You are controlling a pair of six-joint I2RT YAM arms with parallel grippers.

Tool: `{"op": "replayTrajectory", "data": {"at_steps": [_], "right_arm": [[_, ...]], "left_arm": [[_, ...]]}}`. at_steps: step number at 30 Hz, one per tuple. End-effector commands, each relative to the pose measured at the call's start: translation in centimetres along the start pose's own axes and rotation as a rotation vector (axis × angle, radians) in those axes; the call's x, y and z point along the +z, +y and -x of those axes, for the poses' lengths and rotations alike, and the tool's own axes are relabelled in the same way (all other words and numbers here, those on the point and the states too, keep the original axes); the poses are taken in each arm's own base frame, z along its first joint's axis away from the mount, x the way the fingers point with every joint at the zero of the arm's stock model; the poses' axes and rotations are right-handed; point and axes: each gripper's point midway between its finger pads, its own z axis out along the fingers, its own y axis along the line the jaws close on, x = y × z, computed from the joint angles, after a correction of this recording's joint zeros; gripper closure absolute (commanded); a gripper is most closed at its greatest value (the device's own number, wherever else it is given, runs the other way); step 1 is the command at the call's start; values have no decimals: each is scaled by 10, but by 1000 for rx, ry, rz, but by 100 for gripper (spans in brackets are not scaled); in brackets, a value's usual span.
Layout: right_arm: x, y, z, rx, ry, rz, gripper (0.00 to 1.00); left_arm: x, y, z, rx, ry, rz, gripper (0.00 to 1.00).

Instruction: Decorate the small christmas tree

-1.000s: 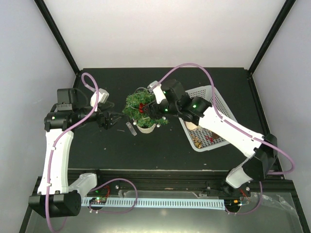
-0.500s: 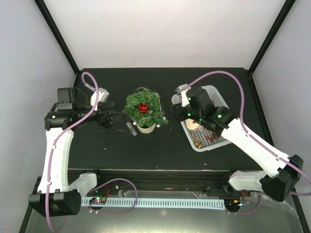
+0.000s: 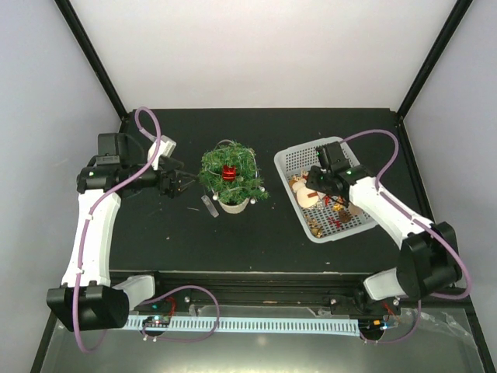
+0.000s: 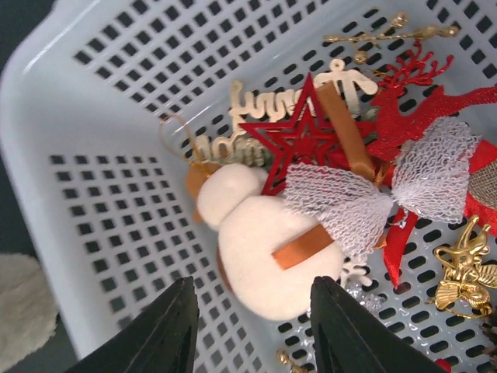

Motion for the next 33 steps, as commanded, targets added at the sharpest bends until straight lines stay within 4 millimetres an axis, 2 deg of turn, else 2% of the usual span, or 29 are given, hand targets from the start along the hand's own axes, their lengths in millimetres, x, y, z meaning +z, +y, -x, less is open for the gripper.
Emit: {"op": "replayTrajectory", "data": {"at_steps": [1, 5, 9, 14, 20, 22, 28, 33], "right_arm": [[16, -18, 15, 155, -49, -86, 57], [44, -40, 6, 213, 16, -109, 57], [63, -50, -6, 209, 50, -136, 57], [77, -55, -12, 201, 68, -124, 57], [84, -62, -8, 195, 57, -135, 59], [86, -67, -7, 203, 56, -143, 65], [85, -68, -4, 218, 46, -120, 97], [71, -66, 0, 226, 15, -104, 99]], "left_arm": [[-6, -1, 14, 20, -23, 13, 1], [-5, 1, 14, 12, -23, 14, 1], [-4, 2, 14, 8, -22, 13, 1], [-4, 2, 12, 5, -20, 16, 1], [-4, 2, 11, 6, -20, 17, 1], [-4, 1, 11, 7, -20, 17, 1], [-4, 1, 9, 7, -20, 18, 1], [-5, 0, 12, 17, -17, 21, 1]]}}
